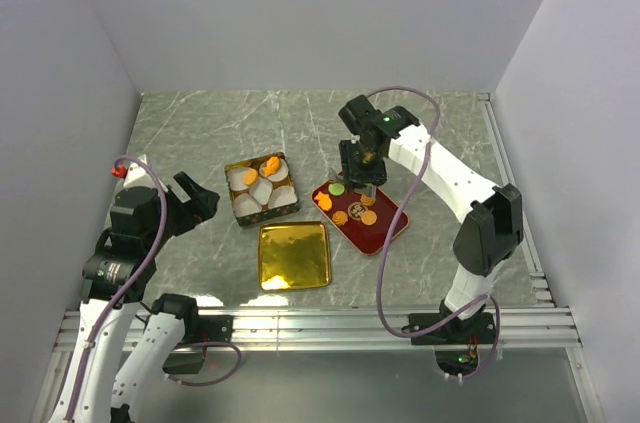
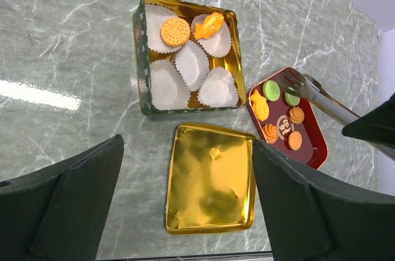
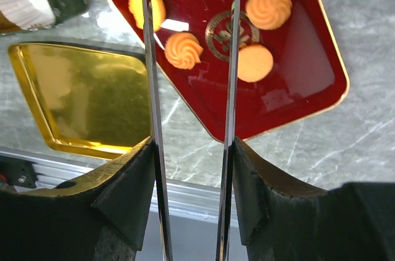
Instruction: Pack the cookies
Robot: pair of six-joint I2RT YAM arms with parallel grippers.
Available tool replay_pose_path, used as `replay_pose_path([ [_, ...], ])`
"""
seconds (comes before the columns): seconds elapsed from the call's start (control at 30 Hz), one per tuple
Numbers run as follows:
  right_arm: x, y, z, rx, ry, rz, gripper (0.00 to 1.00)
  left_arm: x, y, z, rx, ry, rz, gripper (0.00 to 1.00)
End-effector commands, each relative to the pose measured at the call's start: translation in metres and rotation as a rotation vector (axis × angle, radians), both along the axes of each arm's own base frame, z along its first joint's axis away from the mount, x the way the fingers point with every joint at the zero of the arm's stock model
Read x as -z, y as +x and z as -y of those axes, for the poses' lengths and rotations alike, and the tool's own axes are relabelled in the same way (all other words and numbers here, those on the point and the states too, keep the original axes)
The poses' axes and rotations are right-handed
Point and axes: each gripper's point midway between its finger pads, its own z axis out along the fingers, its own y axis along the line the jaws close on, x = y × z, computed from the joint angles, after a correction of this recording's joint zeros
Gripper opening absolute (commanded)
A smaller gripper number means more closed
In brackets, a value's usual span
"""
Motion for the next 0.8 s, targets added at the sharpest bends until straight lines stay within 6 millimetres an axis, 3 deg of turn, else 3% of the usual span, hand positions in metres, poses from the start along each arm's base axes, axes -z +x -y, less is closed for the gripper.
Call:
replay_pose_path([
  [0.0, -0.003, 0.003, -0.008, -0.031, -0.020, 0.011, 0.57, -0.011, 0.003, -0.003, -0.017, -0.007, 0.051, 0.91],
  [0.57, 0.027, -0.004, -0.014, -0.052, -0.130, -0.047, 0.59, -0.012, 0.004, -0.004, -0.020, -0.007, 0.057, 0.91],
  [0.77, 0.031, -0.007, -0.010, -0.055, -0.157, -0.056, 0.54, -0.012, 0.004, -0.005, -0.025, -0.008, 0.058, 0.91],
])
